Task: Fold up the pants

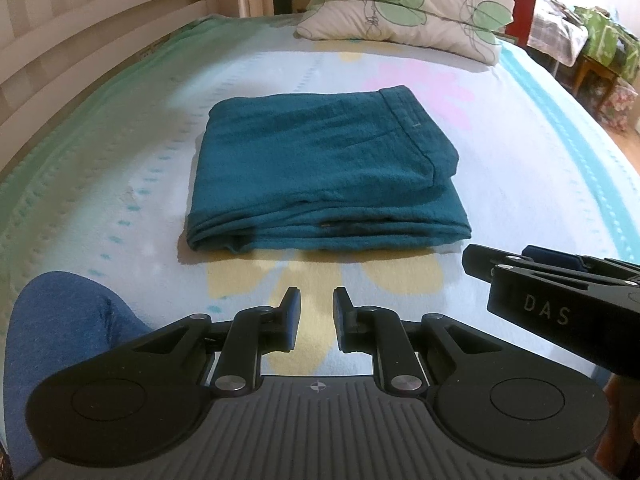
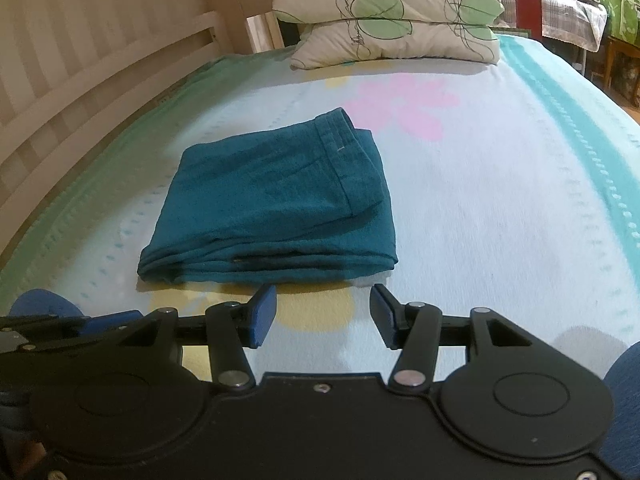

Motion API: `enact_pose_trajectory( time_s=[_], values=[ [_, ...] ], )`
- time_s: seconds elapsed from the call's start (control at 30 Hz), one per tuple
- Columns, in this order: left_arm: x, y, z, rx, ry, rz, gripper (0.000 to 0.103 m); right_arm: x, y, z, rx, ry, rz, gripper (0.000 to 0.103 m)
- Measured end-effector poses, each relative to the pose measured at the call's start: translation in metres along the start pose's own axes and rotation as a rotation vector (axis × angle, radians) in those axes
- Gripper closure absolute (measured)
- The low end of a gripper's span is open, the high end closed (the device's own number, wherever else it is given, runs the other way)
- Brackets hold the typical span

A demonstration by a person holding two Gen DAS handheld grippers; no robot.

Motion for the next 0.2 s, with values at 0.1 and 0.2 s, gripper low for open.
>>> enact_pose_trajectory(
  time_s=[0.1,0.2],
  values=[
    [-0.0002,-0.0008,0.0,0.003,0.001,0.0,0.085,-0.0003,-0.0002,-0.0003,0.001,-0.002,-0.001,0.044],
    [-0.0001,-0.0023,0.0002,0.004,0.002,-0.003,0.085,-0.0012,-0.0014,-0.0007,0.005,-0.005,-0.004,0.044]
  ],
)
Point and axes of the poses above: each gripper's, at about its wrist camera, not at the fingertips, and y roughly against the way its jaws point, x to its left, z to its top, the point moved 5 cm from there along -y, roughly the way its jaws point, and after that the axes turned 13 degrees about -z, right-handed, at the moved point
